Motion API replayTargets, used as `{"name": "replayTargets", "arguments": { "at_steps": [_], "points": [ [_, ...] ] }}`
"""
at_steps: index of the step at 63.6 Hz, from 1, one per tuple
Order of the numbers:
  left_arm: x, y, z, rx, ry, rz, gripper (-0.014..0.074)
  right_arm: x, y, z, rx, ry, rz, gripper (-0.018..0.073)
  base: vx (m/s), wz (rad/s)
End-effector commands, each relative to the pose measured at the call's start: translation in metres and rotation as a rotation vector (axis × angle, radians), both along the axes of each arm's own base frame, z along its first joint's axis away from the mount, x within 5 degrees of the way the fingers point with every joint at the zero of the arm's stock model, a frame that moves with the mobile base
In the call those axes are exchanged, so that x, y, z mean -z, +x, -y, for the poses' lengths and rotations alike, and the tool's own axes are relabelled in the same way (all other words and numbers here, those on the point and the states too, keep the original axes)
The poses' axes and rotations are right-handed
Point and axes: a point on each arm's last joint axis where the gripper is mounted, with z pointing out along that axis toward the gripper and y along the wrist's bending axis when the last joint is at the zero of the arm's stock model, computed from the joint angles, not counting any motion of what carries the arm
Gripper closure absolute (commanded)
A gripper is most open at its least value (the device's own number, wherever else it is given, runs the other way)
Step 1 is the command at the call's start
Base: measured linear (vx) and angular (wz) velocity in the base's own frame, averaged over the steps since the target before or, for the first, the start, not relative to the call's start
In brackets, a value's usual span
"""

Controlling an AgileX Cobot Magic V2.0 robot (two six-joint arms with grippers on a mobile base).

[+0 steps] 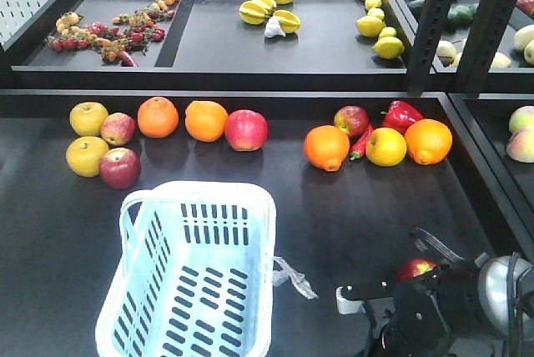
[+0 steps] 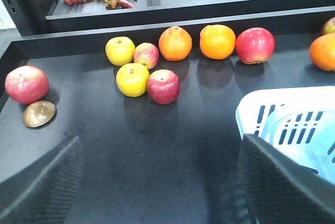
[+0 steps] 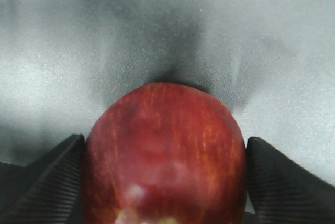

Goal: Pick three apples into basket with both arms
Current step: 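Lift the red apple and carry it over the basket with the right gripper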

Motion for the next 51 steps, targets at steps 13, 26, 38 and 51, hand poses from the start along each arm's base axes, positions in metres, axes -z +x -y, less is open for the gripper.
{"name": "replayTargets", "arguments": {
  "at_steps": [13,26,38,51],
  "points": [
    [-0.013,0.002,0.001,0.009,-0.011,0.082,0.0009,-0.018,0.005,-0.003,-0.013,0.035,0.057,0.0300,0.00,0.00],
    [-0.013,0.002,0.001,0.009,-0.011,0.082,0.0009,-0.054,0.002,-0.001,-0.019,0.101,0.160,0.0300,0.00,0.00],
    [-0.013,0.002,0.001,0.009,-0.011,0.082,0.0009,-0.102,-0.008,0.006,-0.041,0.183,0.314,0.0300,0.00,0.00],
    [-0.013,0.002,0.001,0.009,-0.011,0.082,0.0009,-0.159,-0.016,0.011,-0.168,0.254,0.499,0.0300,0.00,0.00]
  ]
}}
